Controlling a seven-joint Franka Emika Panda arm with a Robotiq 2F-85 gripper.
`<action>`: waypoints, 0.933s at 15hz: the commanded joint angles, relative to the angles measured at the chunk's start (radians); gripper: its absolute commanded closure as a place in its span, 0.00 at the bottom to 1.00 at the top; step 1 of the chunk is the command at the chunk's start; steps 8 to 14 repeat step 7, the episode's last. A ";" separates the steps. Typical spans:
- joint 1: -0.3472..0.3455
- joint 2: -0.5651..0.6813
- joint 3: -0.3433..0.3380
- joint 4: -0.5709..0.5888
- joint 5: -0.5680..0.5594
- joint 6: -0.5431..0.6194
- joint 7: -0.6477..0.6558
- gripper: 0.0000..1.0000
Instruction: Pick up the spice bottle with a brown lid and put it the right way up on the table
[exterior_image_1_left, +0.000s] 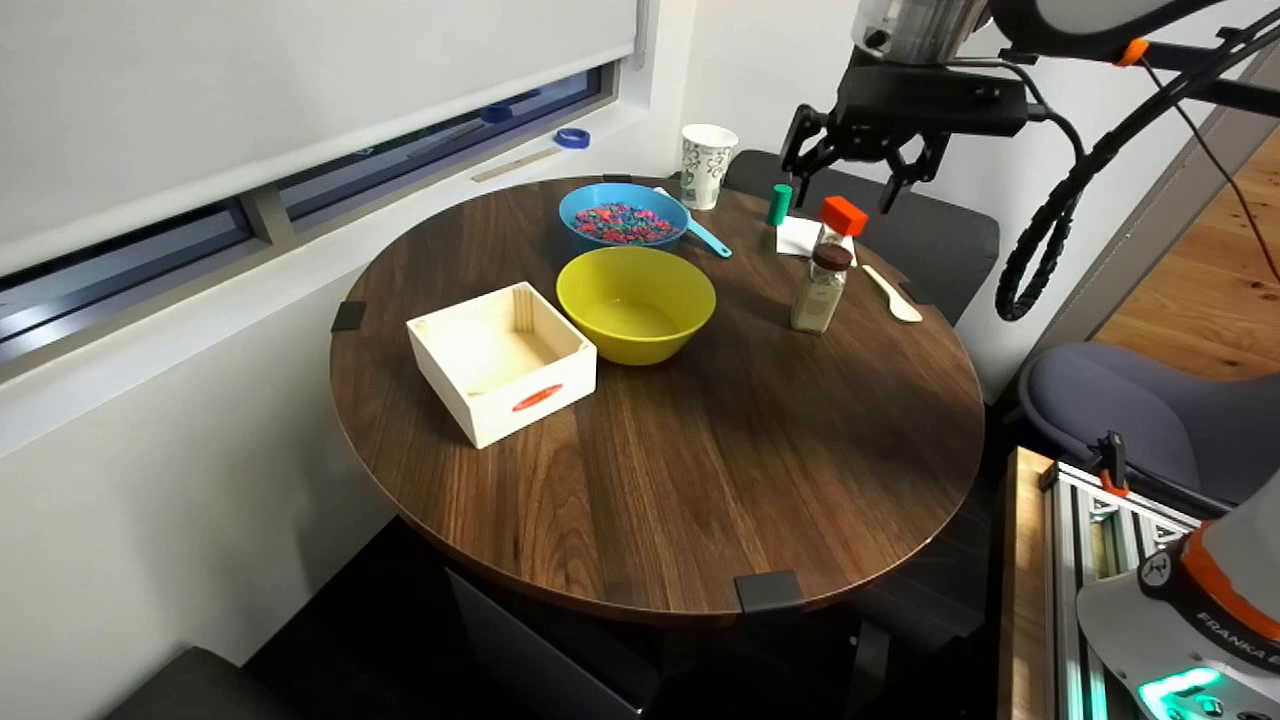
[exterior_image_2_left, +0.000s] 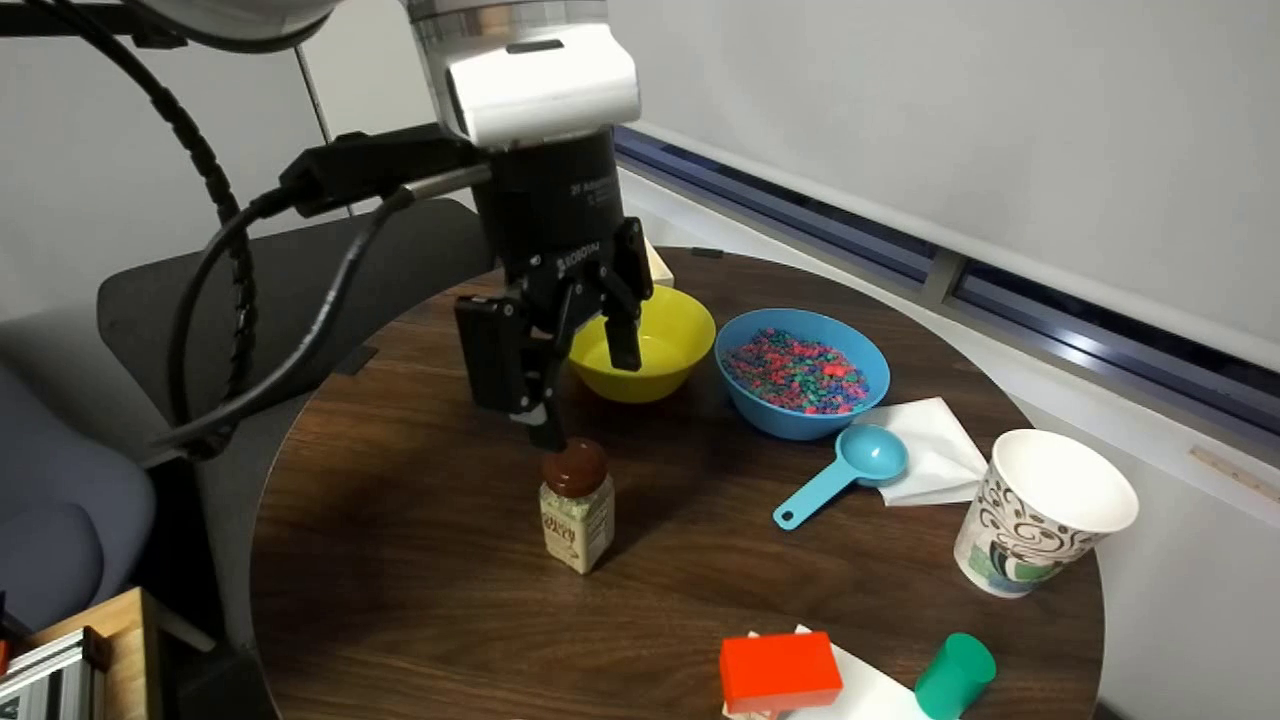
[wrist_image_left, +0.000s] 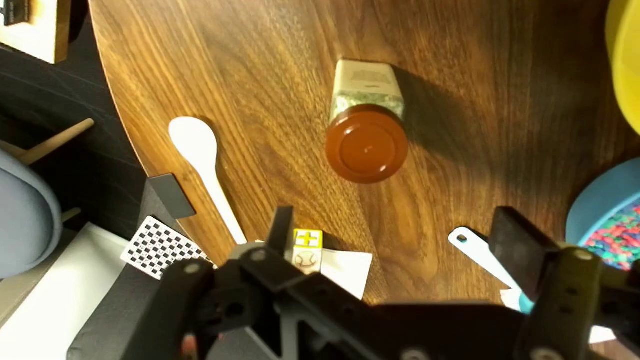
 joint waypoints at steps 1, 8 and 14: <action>-0.005 -0.062 -0.026 0.004 0.066 -0.025 -0.072 0.00; -0.017 -0.058 -0.014 0.006 0.047 -0.004 -0.061 0.00; -0.017 -0.058 -0.014 0.006 0.047 -0.004 -0.061 0.00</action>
